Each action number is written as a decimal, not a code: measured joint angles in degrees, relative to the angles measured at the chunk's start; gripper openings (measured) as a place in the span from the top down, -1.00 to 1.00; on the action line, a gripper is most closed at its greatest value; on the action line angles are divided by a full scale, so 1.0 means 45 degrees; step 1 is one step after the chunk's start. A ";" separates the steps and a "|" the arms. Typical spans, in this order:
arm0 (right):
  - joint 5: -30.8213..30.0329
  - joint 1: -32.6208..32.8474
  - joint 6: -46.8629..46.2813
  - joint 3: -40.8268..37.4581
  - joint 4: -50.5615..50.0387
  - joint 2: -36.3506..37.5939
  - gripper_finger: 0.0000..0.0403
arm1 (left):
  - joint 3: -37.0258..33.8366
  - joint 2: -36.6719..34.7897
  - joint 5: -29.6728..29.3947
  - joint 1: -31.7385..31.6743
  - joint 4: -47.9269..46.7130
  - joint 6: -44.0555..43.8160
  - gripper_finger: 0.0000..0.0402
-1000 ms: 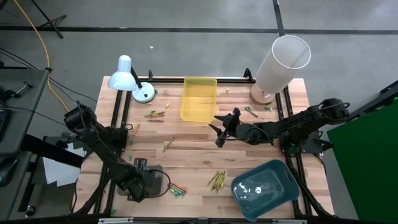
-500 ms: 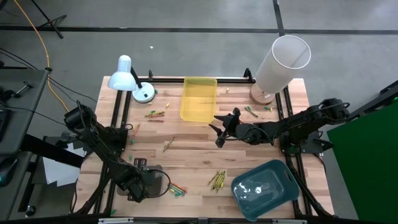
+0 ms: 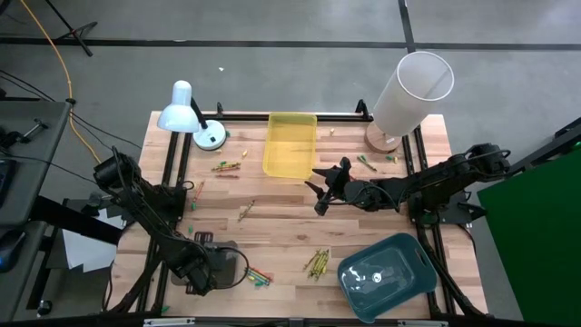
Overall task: Sort crayons
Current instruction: Put the blue crayon into the black bin
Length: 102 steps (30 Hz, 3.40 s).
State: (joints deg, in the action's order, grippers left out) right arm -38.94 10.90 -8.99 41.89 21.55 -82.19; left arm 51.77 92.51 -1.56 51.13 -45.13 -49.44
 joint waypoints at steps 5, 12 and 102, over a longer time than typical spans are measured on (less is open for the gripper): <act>0.0000 0.0002 -0.0002 0.0000 0.0000 0.0000 0.01 | 0.0268 -0.0161 0.0805 -0.0120 -0.0704 0.0381 0.33; -0.0005 0.0000 0.0000 0.0000 0.0008 -0.0005 0.01 | 0.2785 -0.1351 -0.0303 -0.0677 -0.4661 0.1020 0.18; 1.0802 0.2776 0.2676 1.4872 -0.9074 -1.1934 0.22 | -0.5576 -1.1040 -1.2844 -0.4239 1.2353 1.1072 0.20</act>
State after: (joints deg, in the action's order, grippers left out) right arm 9.67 23.39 3.05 108.81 -19.28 -135.90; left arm 26.68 42.83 -59.36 32.06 10.46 0.38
